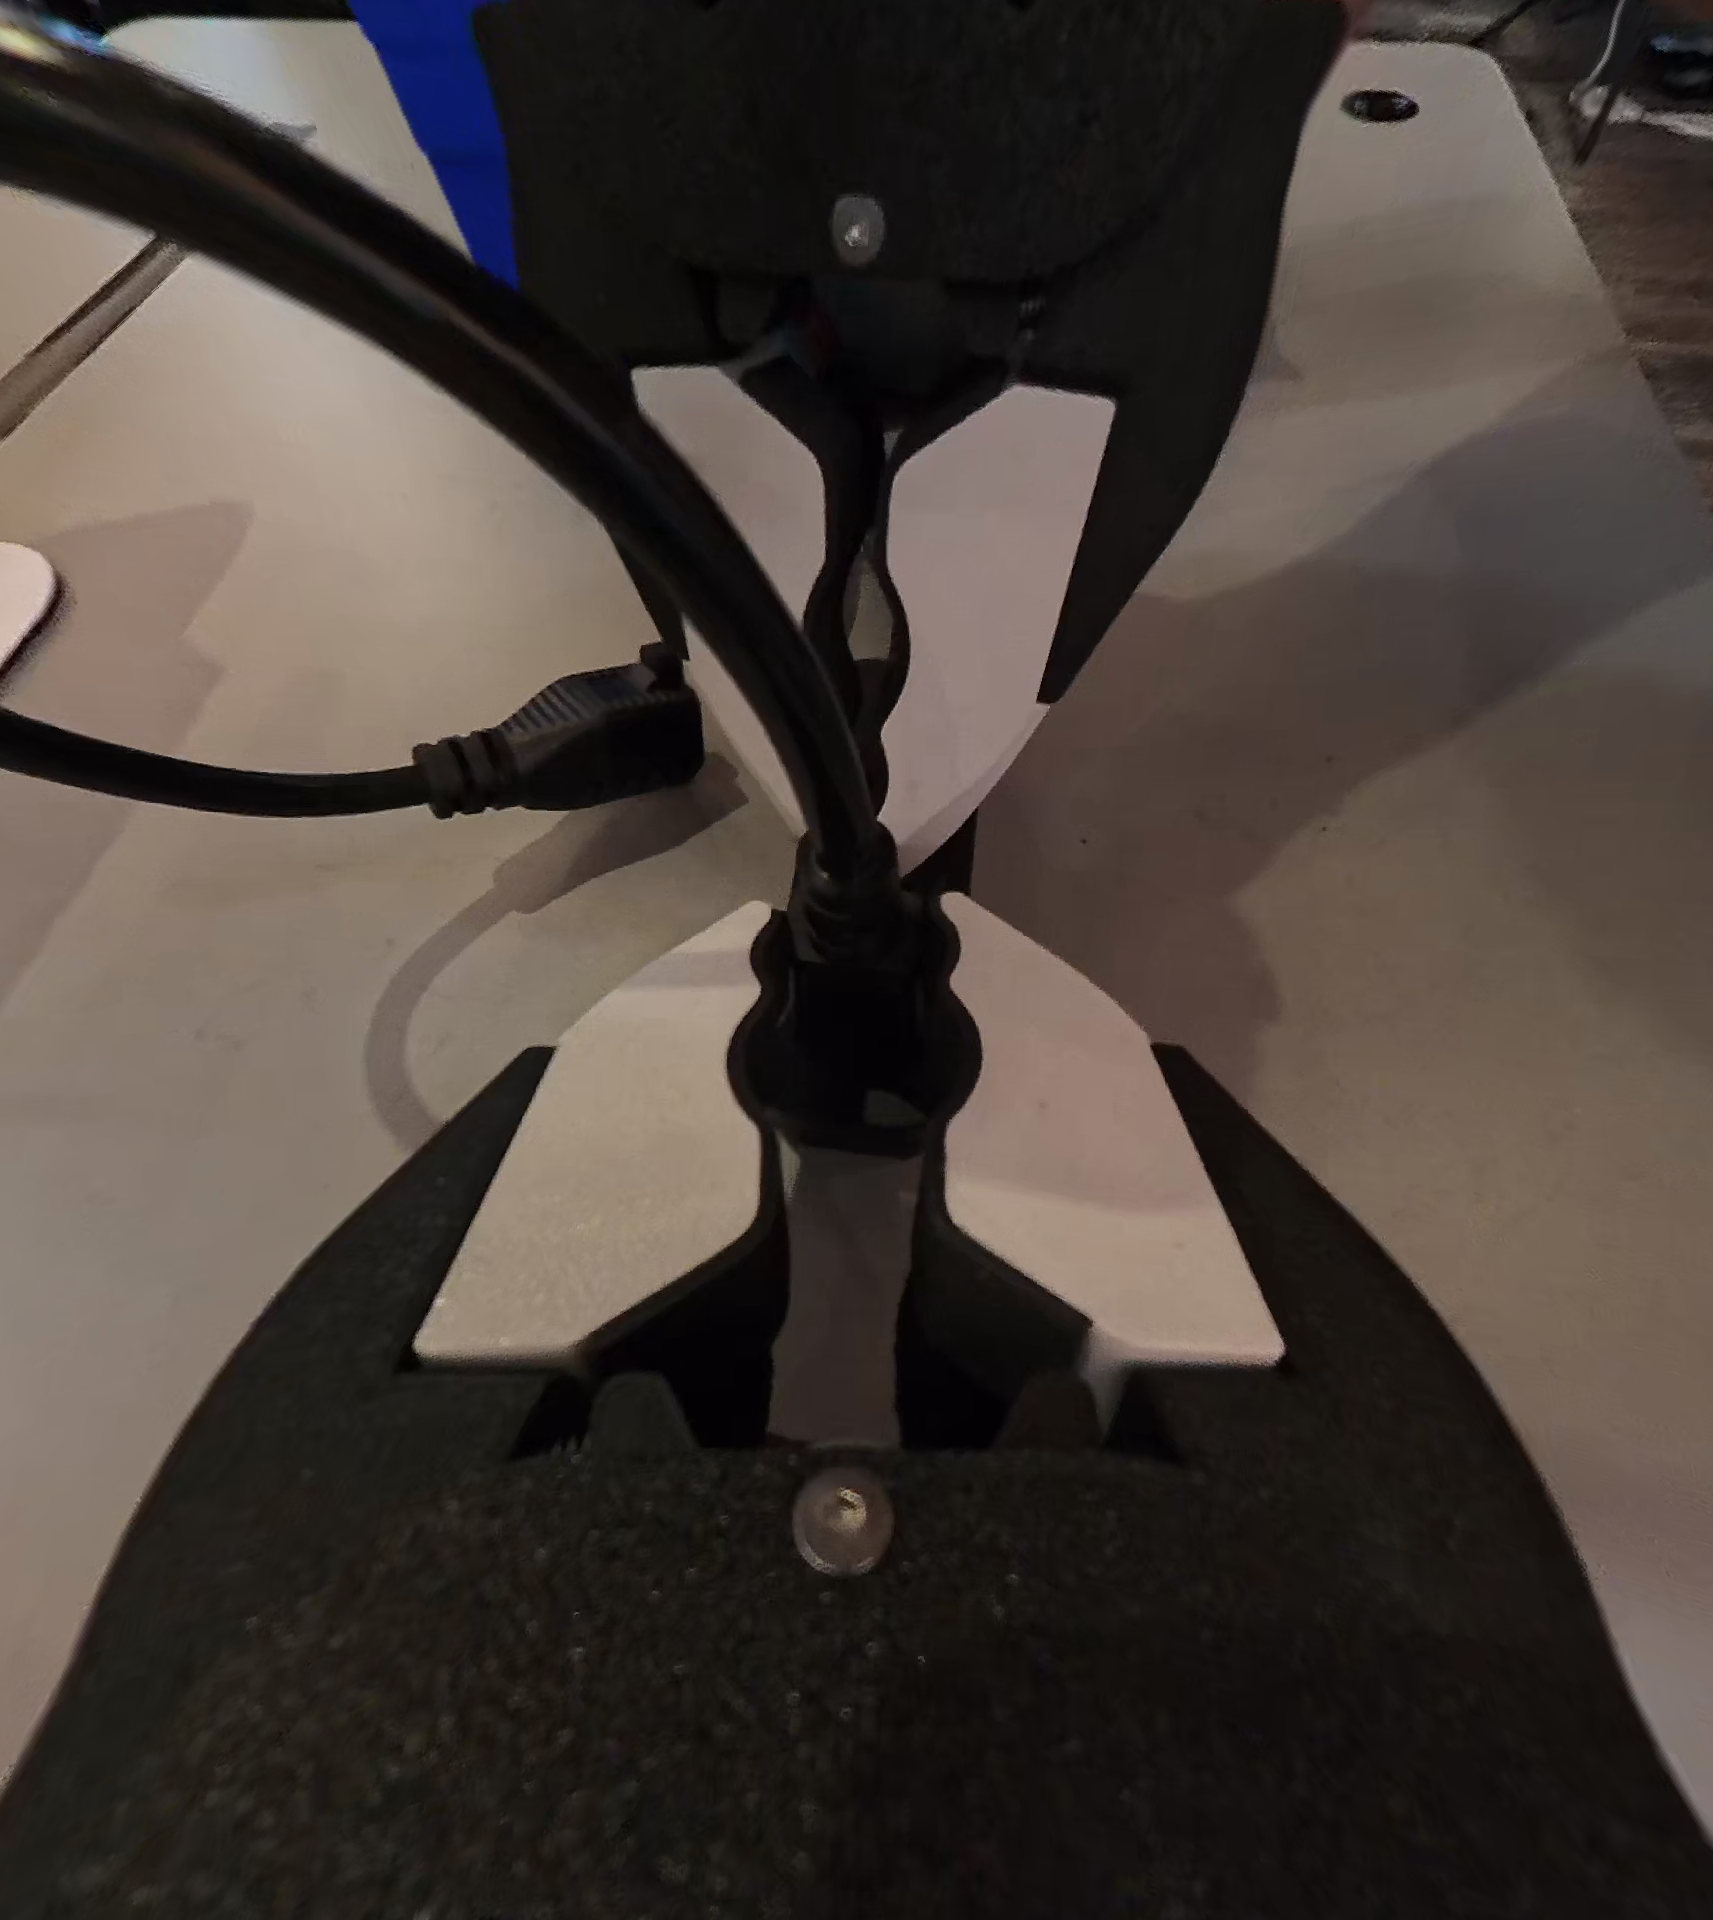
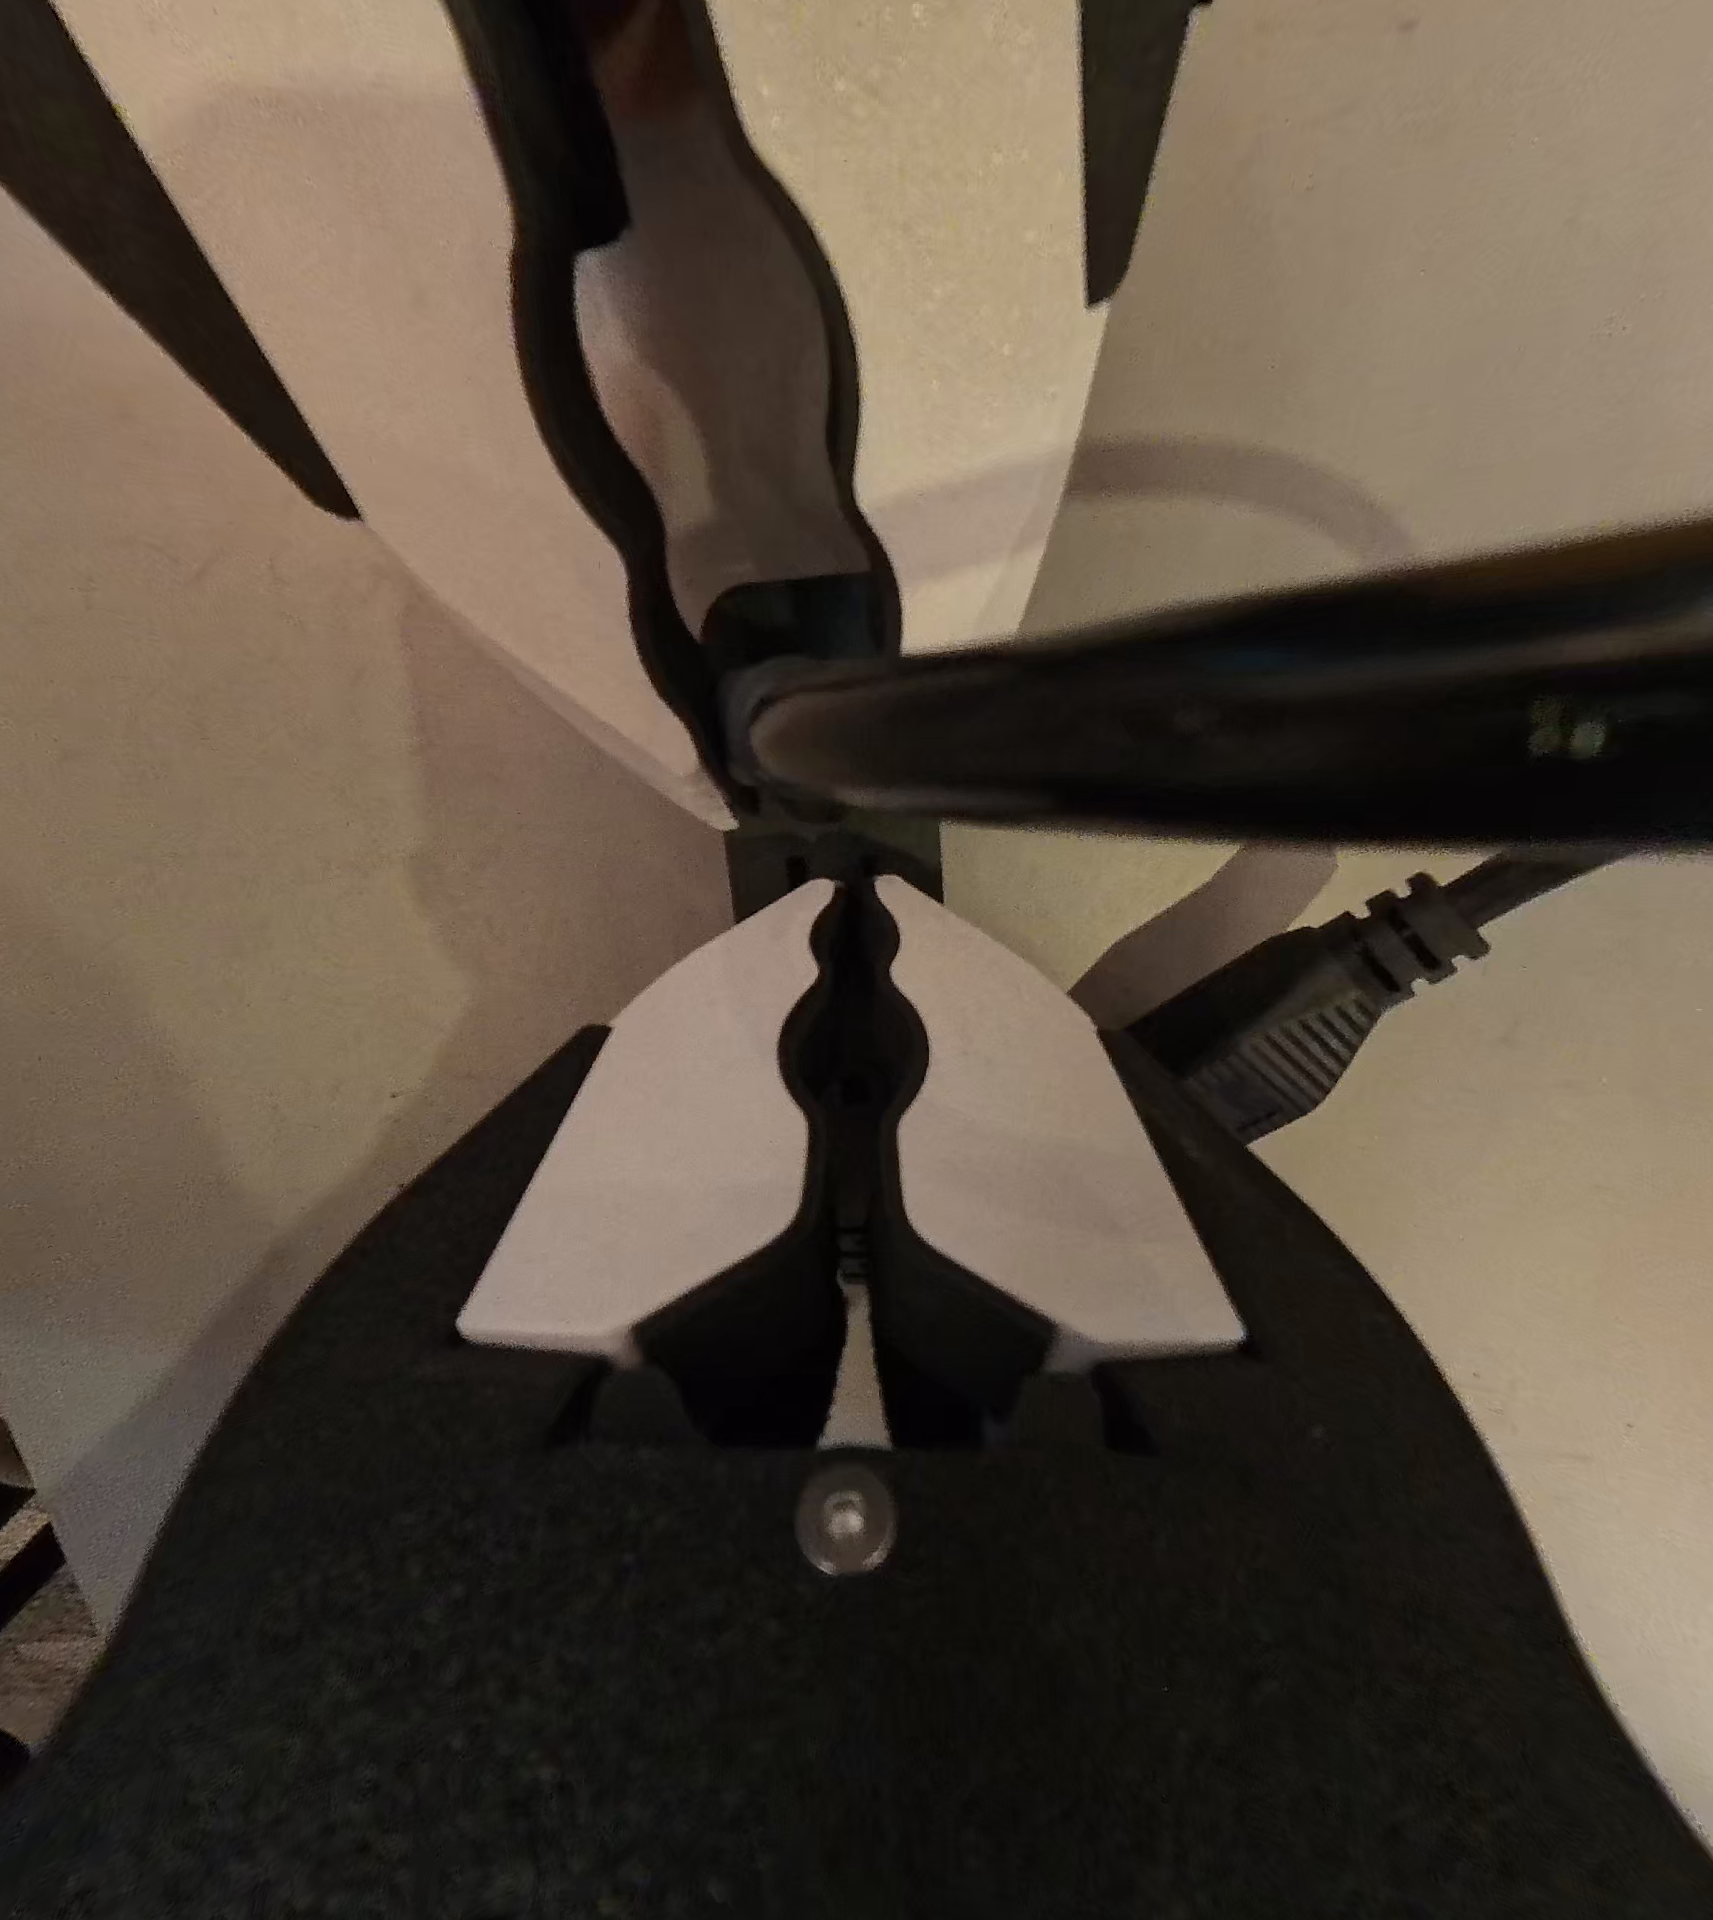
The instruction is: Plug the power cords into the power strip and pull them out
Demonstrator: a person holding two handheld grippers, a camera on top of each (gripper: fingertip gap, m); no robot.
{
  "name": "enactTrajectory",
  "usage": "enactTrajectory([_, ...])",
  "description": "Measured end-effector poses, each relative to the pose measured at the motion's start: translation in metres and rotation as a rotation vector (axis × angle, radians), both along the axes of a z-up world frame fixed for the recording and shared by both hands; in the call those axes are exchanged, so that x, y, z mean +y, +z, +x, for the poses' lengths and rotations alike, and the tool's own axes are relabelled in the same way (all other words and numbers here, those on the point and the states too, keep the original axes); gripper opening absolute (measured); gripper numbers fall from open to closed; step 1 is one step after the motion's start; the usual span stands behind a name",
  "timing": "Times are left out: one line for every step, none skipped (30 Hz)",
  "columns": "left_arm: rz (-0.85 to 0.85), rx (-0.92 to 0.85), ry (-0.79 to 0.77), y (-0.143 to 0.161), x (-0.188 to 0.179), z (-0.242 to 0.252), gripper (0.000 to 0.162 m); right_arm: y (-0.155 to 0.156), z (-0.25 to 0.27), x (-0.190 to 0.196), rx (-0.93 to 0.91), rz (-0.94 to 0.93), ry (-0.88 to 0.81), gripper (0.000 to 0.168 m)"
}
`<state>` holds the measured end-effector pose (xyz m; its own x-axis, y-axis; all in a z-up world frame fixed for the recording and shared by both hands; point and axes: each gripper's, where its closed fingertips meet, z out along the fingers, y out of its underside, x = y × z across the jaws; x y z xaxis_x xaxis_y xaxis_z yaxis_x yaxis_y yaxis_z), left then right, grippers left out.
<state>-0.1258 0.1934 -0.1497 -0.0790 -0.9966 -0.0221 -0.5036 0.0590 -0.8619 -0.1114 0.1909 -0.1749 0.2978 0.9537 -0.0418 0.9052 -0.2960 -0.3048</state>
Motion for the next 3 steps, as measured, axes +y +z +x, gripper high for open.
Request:
enactTrajectory([0.008, 0.0, 0.0, 0.0002, 0.0004, 0.0001, 0.02, -0.0002, -0.0002, 0.0002, 0.008, -0.001, 0.001, 0.002])
enactTrajectory([0.0, -0.005, 0.003, 0.0005, 0.0004, 0.0003, 0.02, 0.0, -0.0001, 0.0003, 0.016, -0.007, -0.008, 0.002])
enactTrajectory([-0.002, -0.008, 0.003, 0.0005, 0.0006, 0.0002, 0.02, -0.0001, -0.0001, 0.0002, 0.016, -0.001, -0.001, 0.002])
